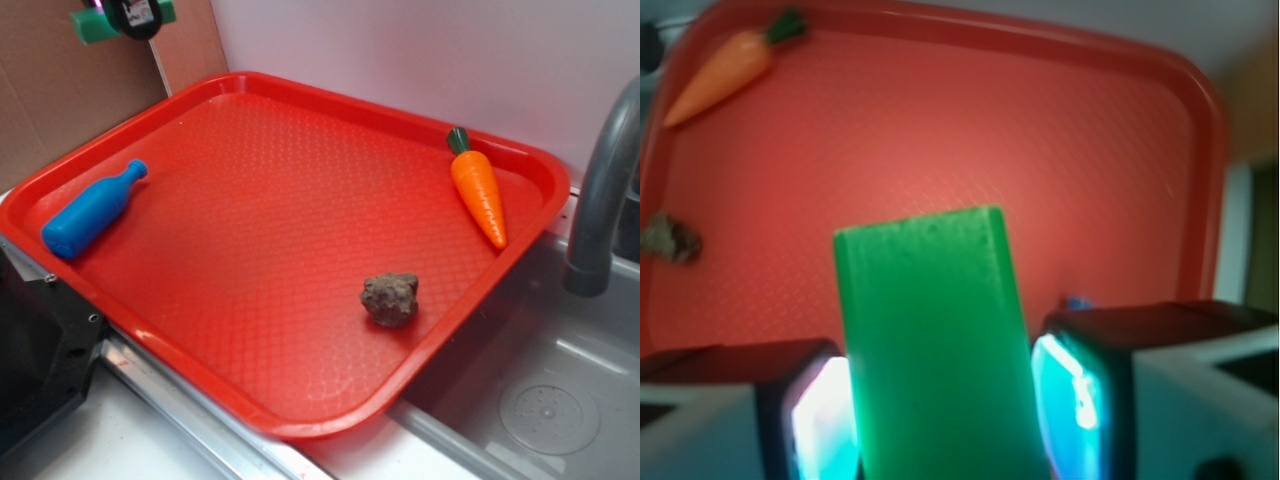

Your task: Grab the green block.

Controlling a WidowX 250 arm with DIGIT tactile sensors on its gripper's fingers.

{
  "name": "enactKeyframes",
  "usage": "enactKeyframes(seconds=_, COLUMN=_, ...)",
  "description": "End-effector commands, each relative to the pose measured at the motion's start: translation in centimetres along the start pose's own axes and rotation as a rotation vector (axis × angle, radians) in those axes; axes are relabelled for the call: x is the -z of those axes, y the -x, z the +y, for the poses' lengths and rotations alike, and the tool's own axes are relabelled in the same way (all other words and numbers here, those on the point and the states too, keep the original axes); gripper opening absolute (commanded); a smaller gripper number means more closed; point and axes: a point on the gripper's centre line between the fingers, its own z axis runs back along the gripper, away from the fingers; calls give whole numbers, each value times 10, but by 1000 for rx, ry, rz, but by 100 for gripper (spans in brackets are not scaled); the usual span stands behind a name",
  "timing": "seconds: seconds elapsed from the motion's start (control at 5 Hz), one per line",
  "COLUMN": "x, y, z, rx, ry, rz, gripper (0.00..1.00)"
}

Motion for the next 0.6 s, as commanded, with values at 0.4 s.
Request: enactKeyframes(seconds=0.4, x=-26, y=2, z=-24, rx=-98, ry=69, rz=-54, gripper=0)
